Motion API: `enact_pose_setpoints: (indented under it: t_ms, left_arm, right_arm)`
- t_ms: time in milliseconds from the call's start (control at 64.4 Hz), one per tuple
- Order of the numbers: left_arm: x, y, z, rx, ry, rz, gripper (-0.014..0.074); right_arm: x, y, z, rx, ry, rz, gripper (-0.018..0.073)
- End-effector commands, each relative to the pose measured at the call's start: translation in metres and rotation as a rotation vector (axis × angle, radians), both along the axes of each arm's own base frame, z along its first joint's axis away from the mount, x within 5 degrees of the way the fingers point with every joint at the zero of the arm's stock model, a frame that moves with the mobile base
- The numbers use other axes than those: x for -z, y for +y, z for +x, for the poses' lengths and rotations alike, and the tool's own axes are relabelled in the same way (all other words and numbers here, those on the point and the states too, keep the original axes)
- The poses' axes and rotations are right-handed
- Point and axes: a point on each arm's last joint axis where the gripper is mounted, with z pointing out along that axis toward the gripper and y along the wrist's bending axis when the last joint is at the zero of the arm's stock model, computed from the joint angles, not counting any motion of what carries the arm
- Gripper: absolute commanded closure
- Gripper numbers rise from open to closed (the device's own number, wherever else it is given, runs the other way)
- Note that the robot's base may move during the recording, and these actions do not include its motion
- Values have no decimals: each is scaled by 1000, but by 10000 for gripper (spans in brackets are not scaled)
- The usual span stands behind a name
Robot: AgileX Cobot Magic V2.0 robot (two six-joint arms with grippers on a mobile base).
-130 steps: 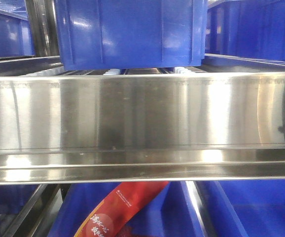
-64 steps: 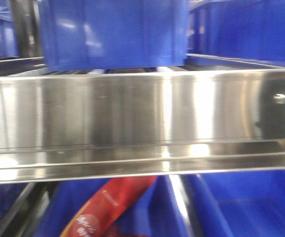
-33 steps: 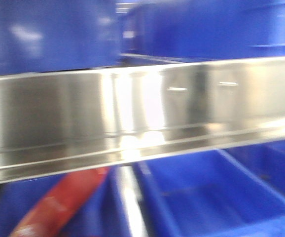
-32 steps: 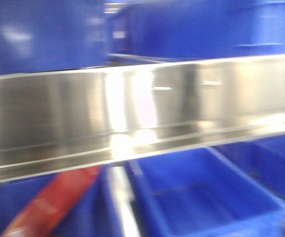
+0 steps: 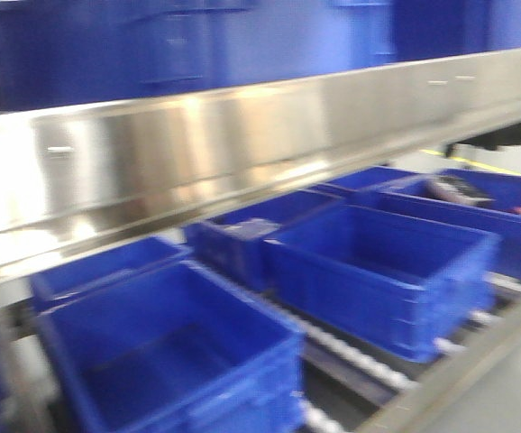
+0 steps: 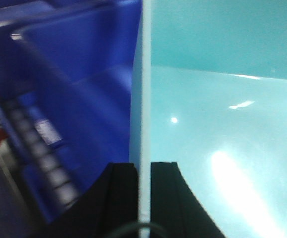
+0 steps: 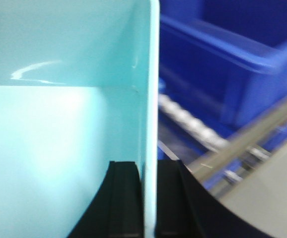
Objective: Fetch blue bin and place on conveyor start
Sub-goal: 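Hold the bin with both grippers while backing away from the shelf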
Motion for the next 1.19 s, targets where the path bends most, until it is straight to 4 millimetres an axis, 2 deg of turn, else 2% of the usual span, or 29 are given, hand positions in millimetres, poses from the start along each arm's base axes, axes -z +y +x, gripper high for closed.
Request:
enact_pose_setpoints:
  t_ms: [0,1179]
  left_arm:
    - [-11,0,-5,15,-62,-18,708]
    - [-11,0,-5,15,-62,-18,708]
  right_arm:
    - [-10,-6,-4,22,-52,-36,718]
    - [-9,-7,-4,24,-48,-37,718]
